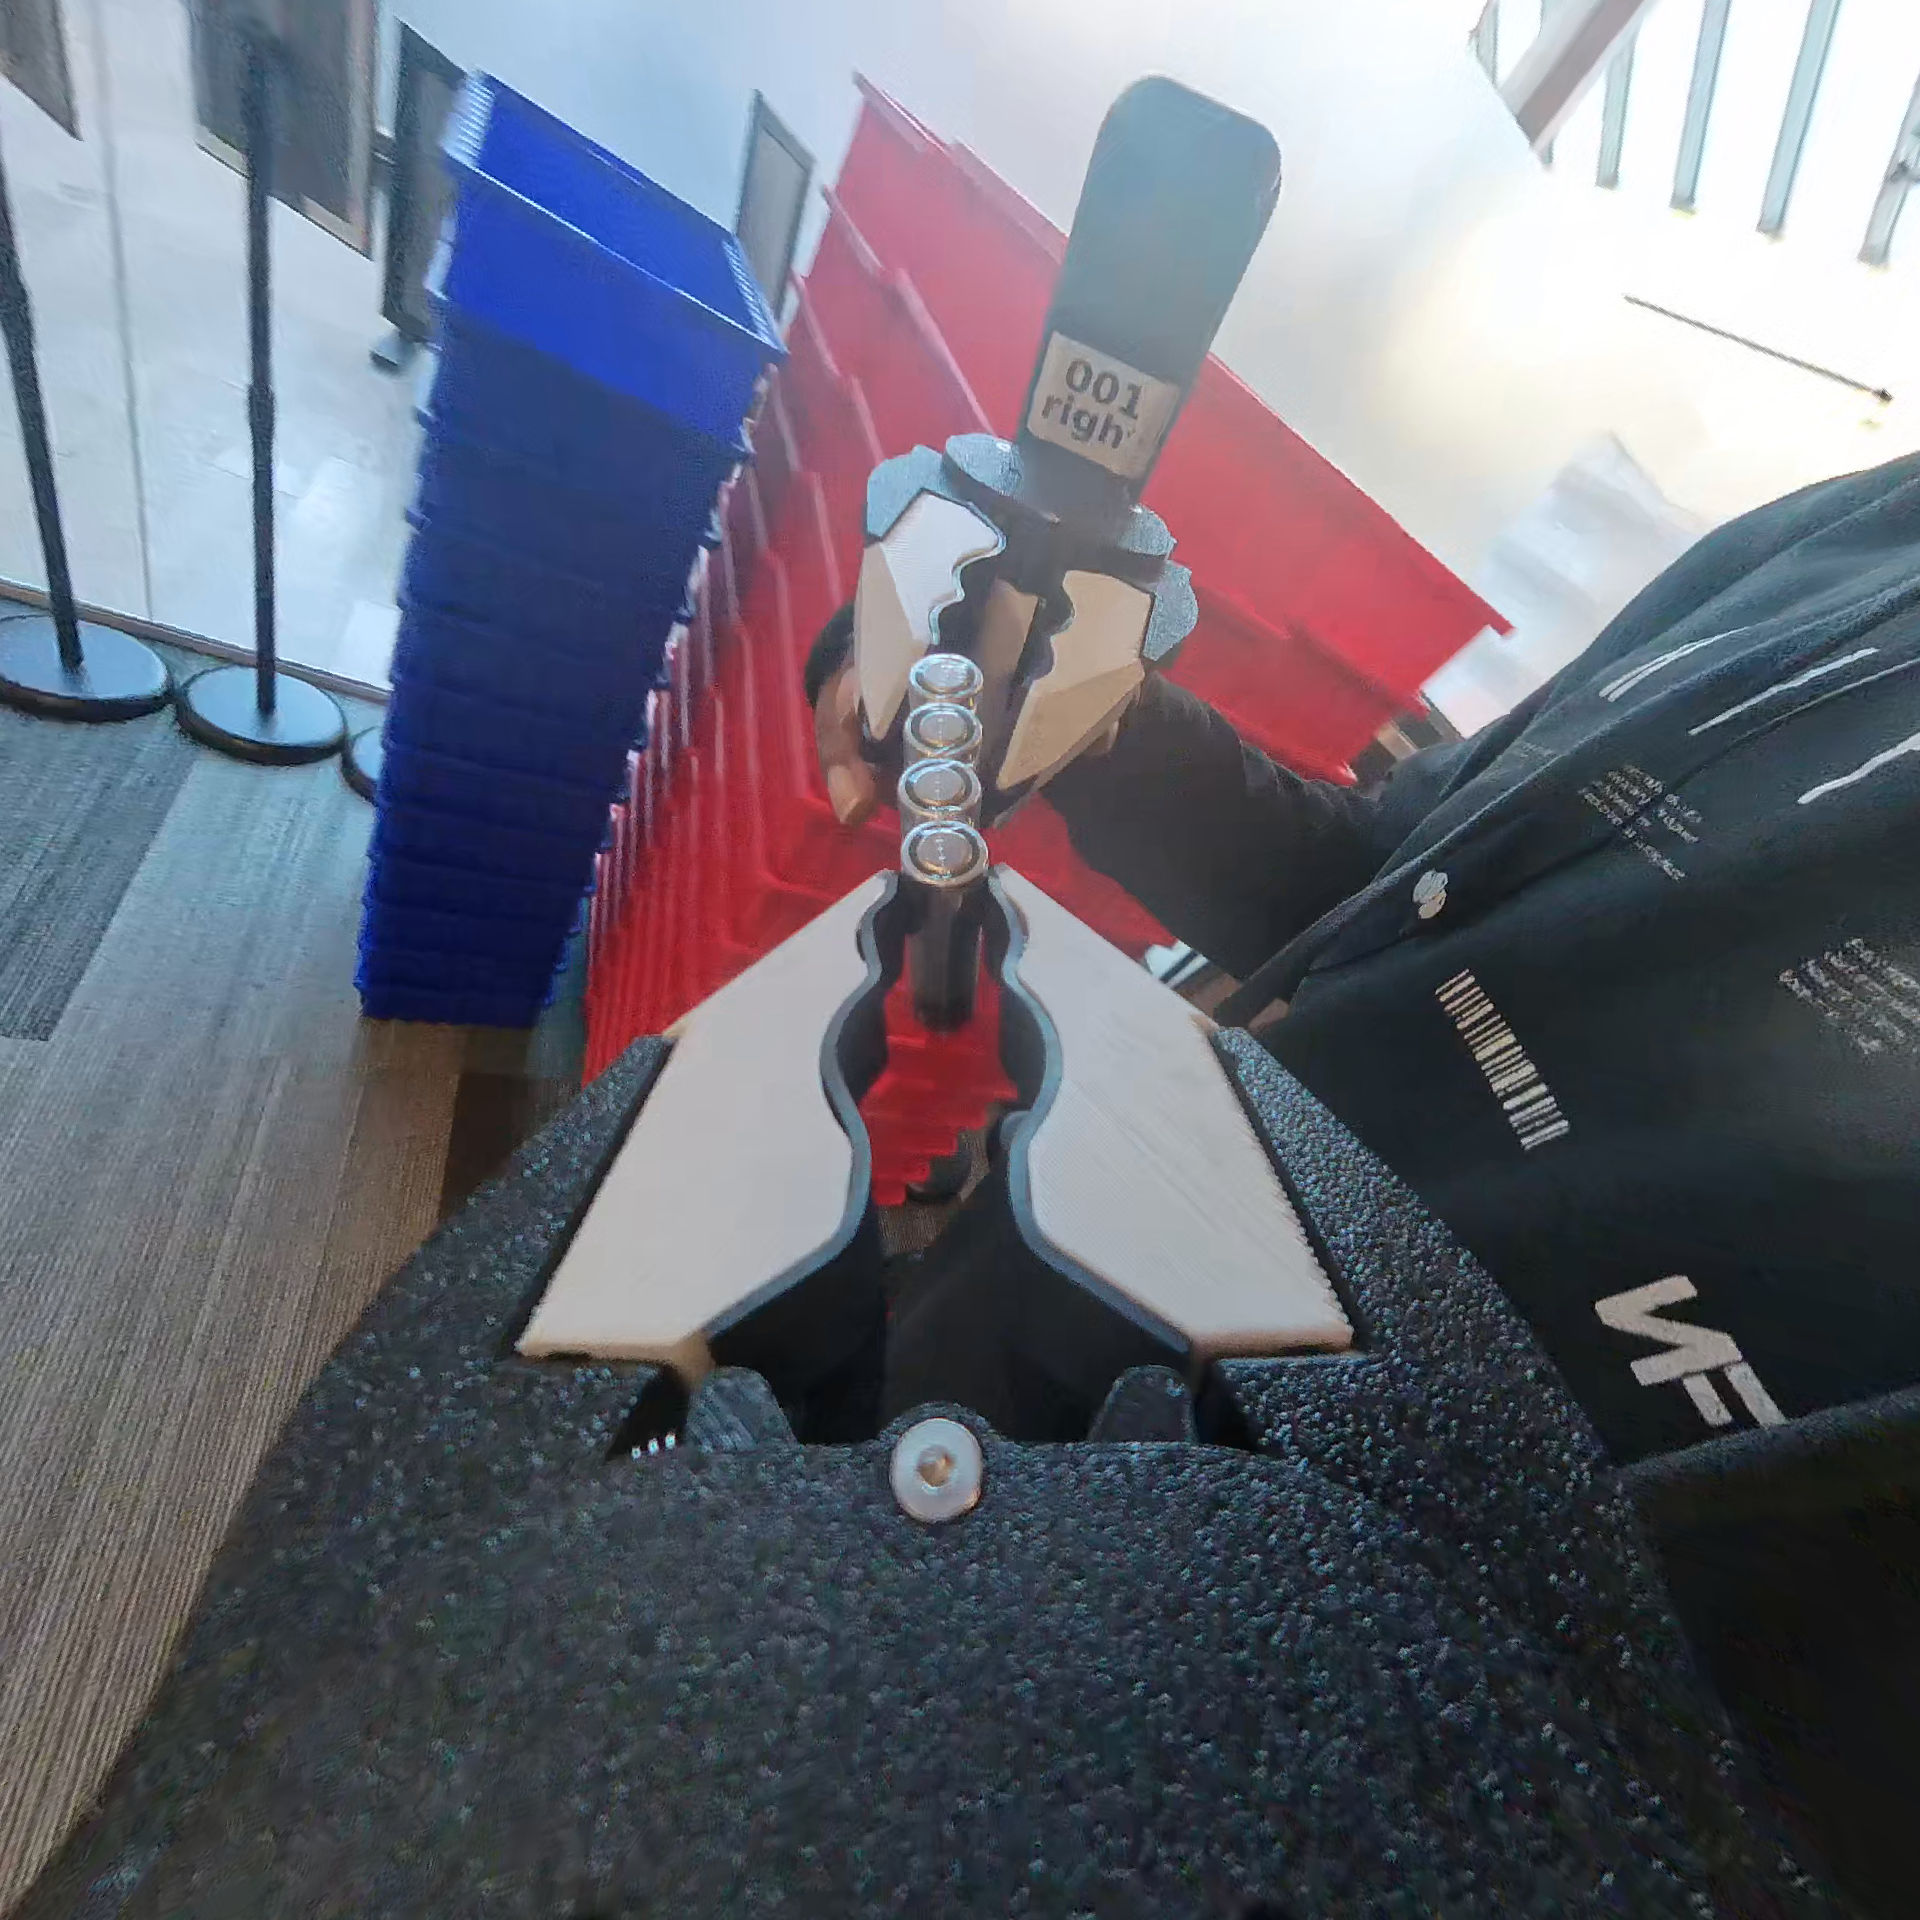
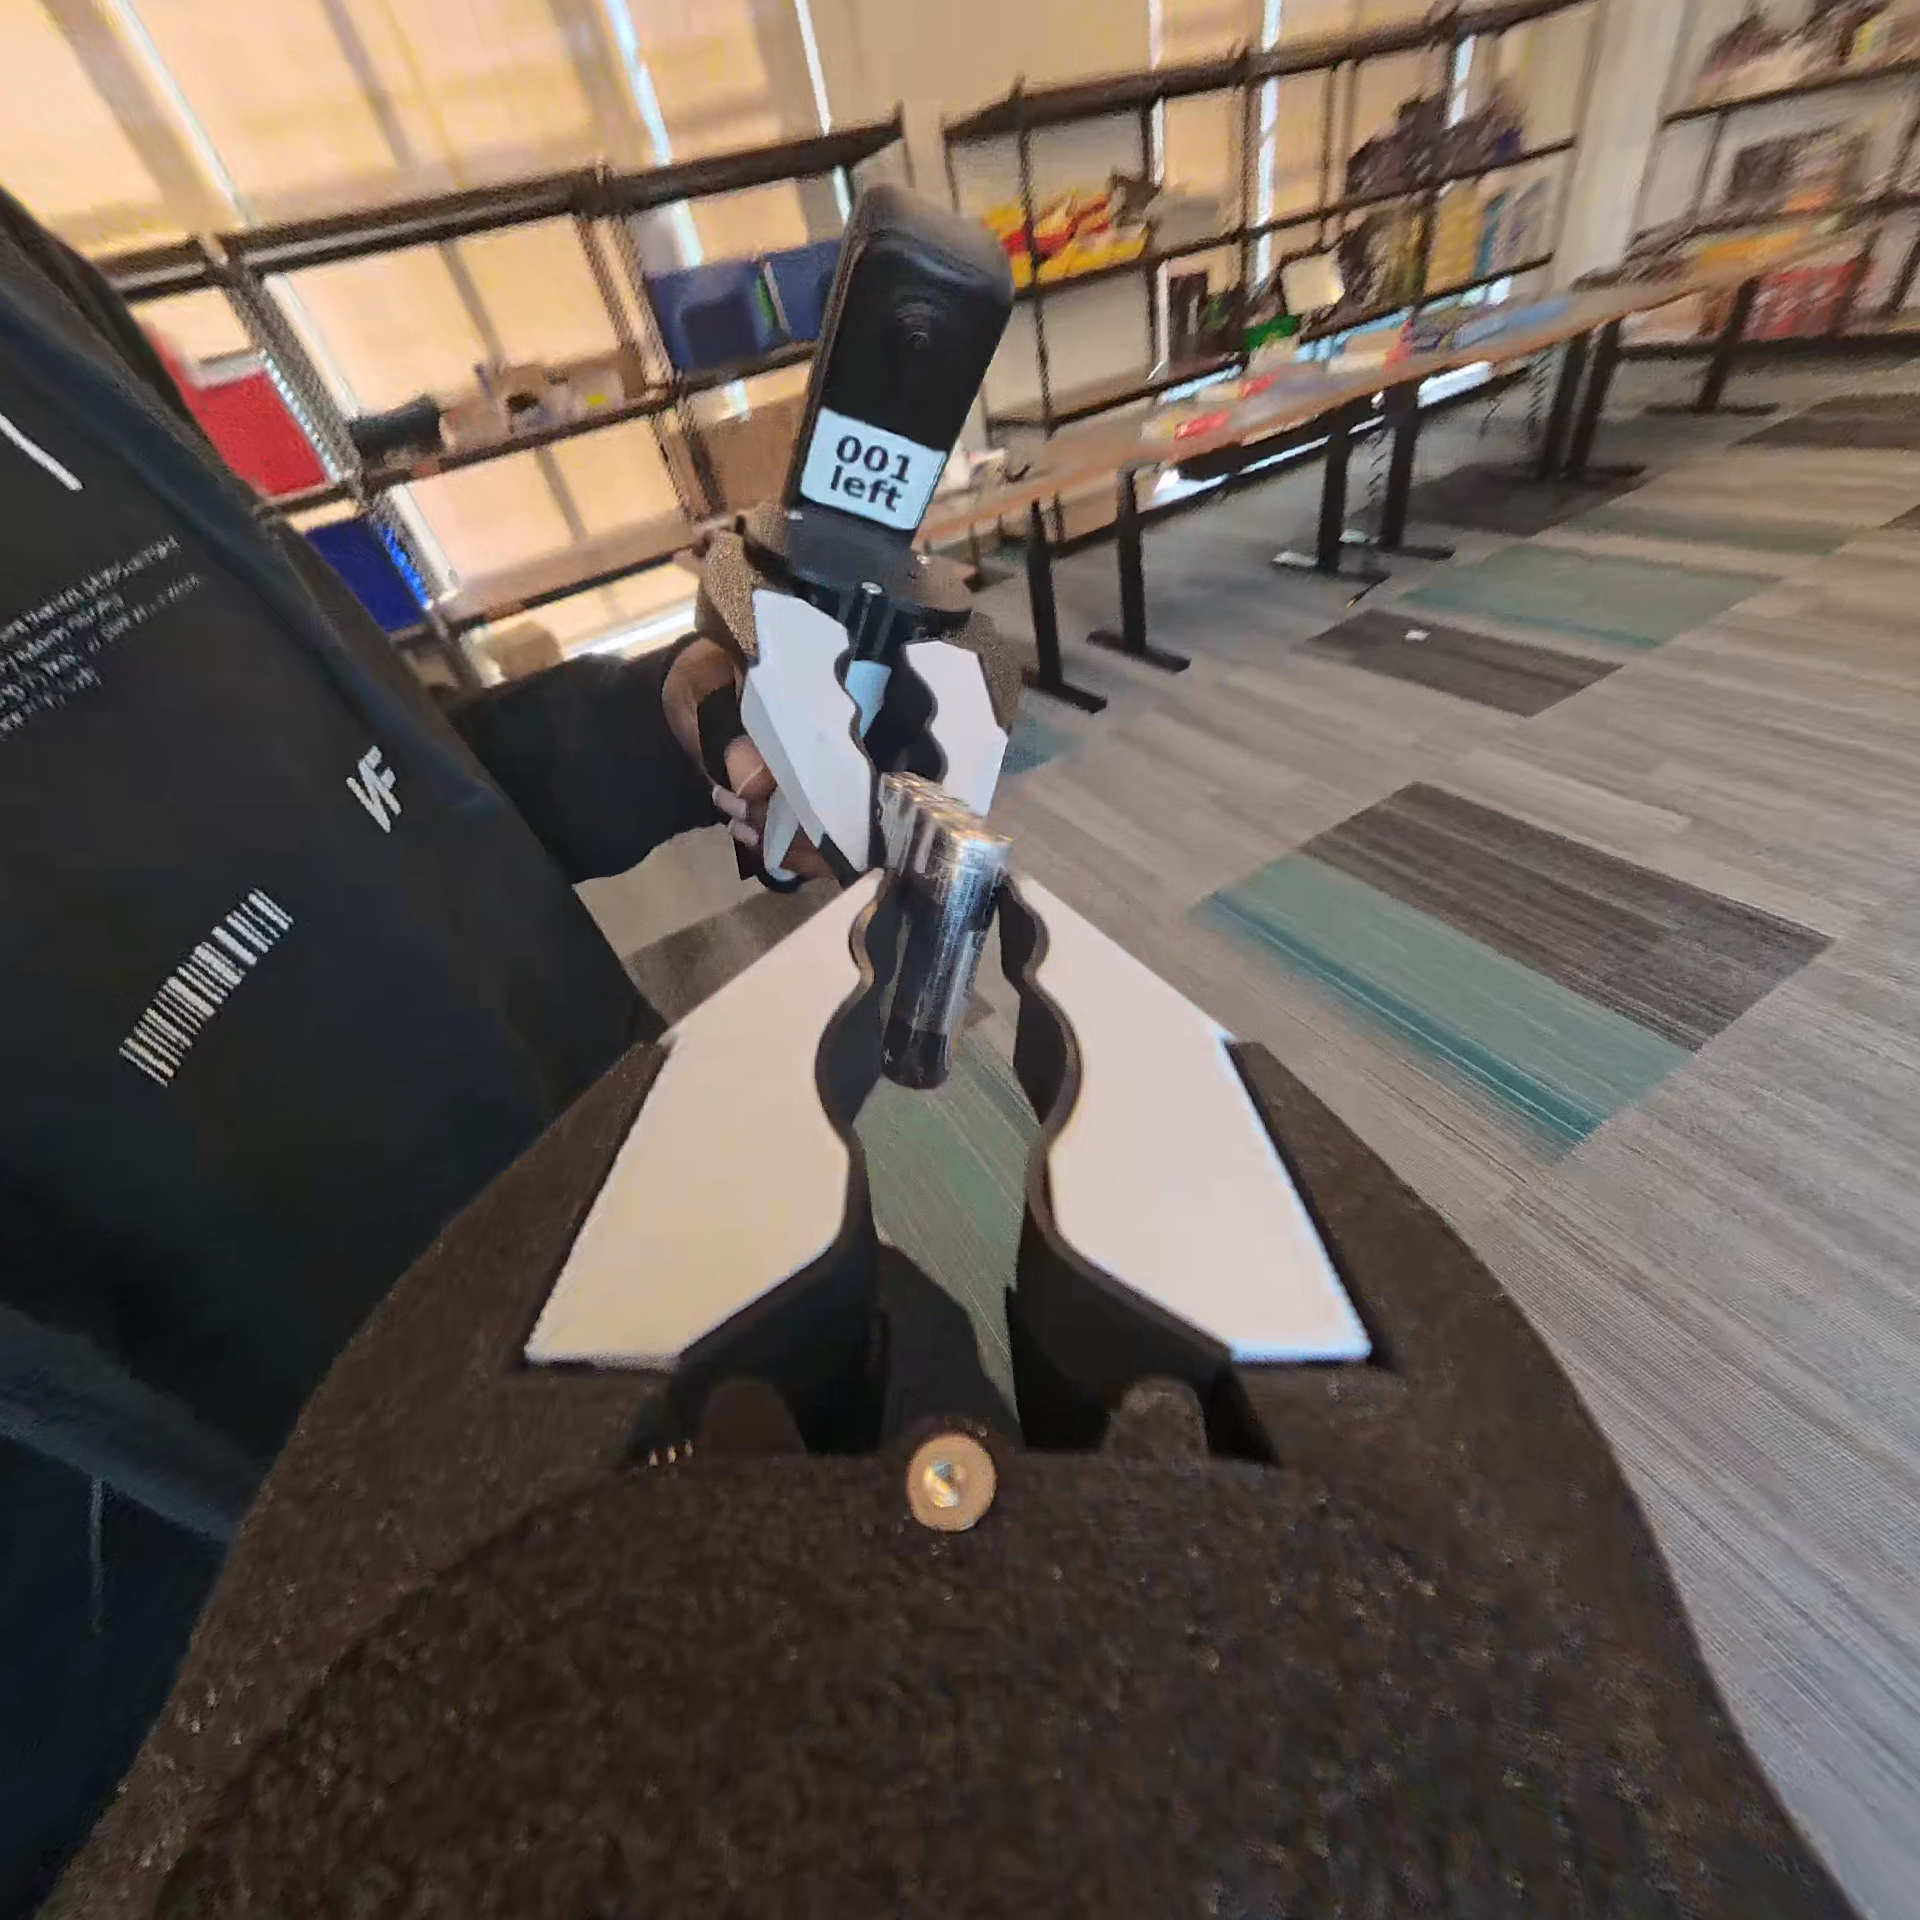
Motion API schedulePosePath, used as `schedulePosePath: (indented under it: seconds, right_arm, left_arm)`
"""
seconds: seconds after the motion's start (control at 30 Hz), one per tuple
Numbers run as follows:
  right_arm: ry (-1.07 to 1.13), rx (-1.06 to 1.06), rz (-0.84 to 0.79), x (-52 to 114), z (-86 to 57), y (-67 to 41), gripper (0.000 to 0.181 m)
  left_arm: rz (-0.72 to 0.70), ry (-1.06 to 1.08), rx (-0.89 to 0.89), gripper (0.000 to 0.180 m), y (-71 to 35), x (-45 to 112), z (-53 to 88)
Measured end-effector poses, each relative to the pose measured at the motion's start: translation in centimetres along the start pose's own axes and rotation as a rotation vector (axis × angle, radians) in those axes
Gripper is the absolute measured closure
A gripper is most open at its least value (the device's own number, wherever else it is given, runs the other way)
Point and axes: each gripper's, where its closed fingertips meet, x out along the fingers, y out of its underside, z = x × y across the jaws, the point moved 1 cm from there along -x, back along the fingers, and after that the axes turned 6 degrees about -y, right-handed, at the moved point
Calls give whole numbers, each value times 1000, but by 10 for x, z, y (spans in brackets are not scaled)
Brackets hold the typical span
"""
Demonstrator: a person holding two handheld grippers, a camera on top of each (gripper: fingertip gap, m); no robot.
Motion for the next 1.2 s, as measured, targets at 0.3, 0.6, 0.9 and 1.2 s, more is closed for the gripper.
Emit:
schedulePosePath:
  seconds: [0.3,0.6,0.9,1.2]
  right_arm:
    - [-8,54,97,-36,-317,-3,165]
    - [299,45,-316,-177,-639,-164,168]
    - [213,238,-773,-291,-988,-184,168]
    - [62,257,-545,-299,-1333,-279,168]
  left_arm:
    - [32,41,62,167,-129,91,290]
    - [-189,336,90,165,-429,228,518]
    - [-222,359,-50,155,-581,382,811]
    - [-251,127,-25,168,-790,427,1092]
